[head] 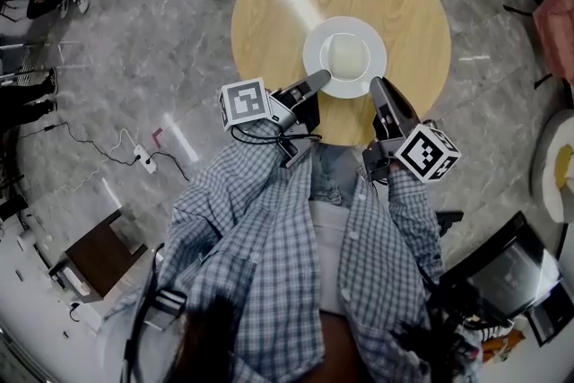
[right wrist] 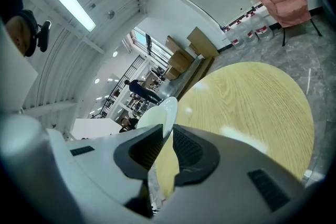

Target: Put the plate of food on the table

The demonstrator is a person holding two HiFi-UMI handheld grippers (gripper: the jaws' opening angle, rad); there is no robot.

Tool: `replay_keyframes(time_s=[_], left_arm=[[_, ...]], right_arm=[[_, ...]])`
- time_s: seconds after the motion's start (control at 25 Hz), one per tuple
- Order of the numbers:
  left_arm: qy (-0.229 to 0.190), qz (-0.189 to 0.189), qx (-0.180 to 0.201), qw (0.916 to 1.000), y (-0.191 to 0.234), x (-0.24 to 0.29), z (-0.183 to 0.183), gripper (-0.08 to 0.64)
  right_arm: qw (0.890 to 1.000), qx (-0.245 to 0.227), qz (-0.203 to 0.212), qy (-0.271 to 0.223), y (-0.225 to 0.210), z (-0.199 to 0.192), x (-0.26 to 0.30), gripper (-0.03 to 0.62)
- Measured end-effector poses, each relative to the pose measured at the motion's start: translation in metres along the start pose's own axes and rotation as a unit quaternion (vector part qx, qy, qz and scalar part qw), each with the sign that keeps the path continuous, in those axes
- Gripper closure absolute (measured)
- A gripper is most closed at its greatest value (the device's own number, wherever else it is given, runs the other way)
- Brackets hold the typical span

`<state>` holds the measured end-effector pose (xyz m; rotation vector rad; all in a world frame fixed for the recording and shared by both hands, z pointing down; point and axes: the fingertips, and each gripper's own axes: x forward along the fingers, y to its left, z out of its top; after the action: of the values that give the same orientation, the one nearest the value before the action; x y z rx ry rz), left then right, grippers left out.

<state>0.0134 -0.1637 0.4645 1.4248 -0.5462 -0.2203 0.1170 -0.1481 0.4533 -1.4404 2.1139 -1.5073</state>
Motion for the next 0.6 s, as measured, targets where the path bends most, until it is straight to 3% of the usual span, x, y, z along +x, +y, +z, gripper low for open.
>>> replay_keyframes(time_s=[0.6], left_arm=[[0.014,0.031,-0.014,0.9993,0.035,0.009,-0.004,0.532]], right_arm=[[0.999,0.016,-0.019,0.027,-0.032,-0.017,0.009,0.528]])
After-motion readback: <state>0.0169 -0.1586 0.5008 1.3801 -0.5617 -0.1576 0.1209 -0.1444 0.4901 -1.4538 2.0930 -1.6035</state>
